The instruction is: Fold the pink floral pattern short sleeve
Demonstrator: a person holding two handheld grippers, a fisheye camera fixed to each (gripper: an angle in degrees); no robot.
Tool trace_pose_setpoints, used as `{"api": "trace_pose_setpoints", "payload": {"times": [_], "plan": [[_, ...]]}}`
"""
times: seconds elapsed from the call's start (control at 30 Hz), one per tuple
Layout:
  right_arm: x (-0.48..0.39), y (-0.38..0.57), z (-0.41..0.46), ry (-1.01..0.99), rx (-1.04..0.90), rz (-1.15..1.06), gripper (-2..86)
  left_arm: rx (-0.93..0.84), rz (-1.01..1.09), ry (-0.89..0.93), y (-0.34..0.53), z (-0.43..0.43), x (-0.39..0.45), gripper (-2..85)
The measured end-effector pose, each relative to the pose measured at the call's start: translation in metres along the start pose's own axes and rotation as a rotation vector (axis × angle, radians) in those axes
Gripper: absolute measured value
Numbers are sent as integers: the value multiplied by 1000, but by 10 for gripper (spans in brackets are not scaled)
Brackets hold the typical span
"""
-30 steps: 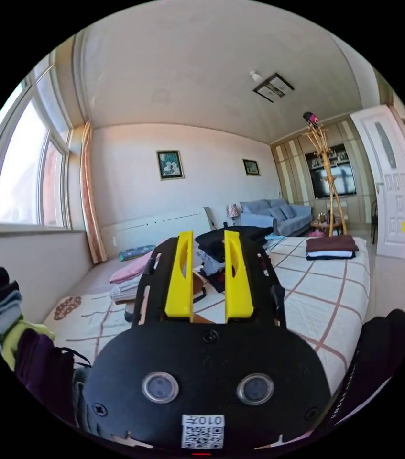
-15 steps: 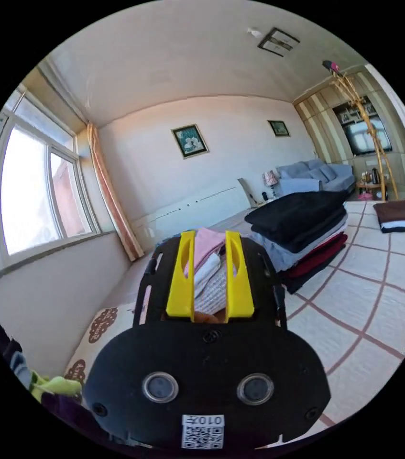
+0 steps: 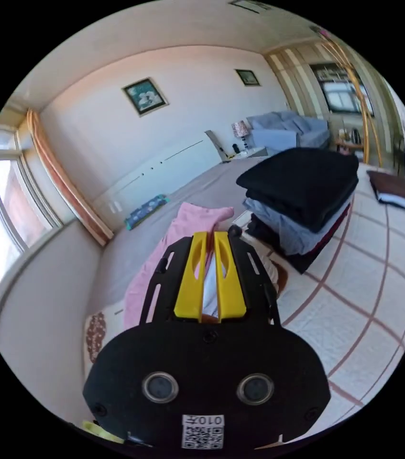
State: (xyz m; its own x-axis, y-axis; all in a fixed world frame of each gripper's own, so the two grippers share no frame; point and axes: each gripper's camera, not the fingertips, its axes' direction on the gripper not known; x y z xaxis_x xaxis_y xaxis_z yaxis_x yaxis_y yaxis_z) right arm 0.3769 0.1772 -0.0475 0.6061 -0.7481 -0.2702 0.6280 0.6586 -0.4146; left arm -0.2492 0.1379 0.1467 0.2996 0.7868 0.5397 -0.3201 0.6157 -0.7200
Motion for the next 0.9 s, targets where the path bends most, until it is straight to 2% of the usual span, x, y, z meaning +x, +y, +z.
{"api": "trace_pose_setpoints", "payload": {"times": [0.17,0.2,0.27,0.37,0.5,0.63,0.7,0.9], "plan": [[12,19,4,6,-18,14,147,-51,-300,75,-19,0,-85,3],[13,23,5,8,-22,14,146,-22,-405,106,-23,-12,-110,2],[15,28,5,9,-23,13,144,58,-468,83,-36,-45,-130,1],[20,38,6,10,-23,12,141,157,-324,12,-70,-101,-126,1],[29,48,12,-30,-20,32,136,205,-206,153,-97,-144,-130,2],[28,49,12,-23,-11,-7,134,56,-245,200,-103,-116,-148,5],[27,51,9,2,-17,-26,133,-42,-274,357,-97,-81,-158,8],[49,72,-12,40,-30,32,128,-59,-304,505,-88,-47,-163,31]]}}
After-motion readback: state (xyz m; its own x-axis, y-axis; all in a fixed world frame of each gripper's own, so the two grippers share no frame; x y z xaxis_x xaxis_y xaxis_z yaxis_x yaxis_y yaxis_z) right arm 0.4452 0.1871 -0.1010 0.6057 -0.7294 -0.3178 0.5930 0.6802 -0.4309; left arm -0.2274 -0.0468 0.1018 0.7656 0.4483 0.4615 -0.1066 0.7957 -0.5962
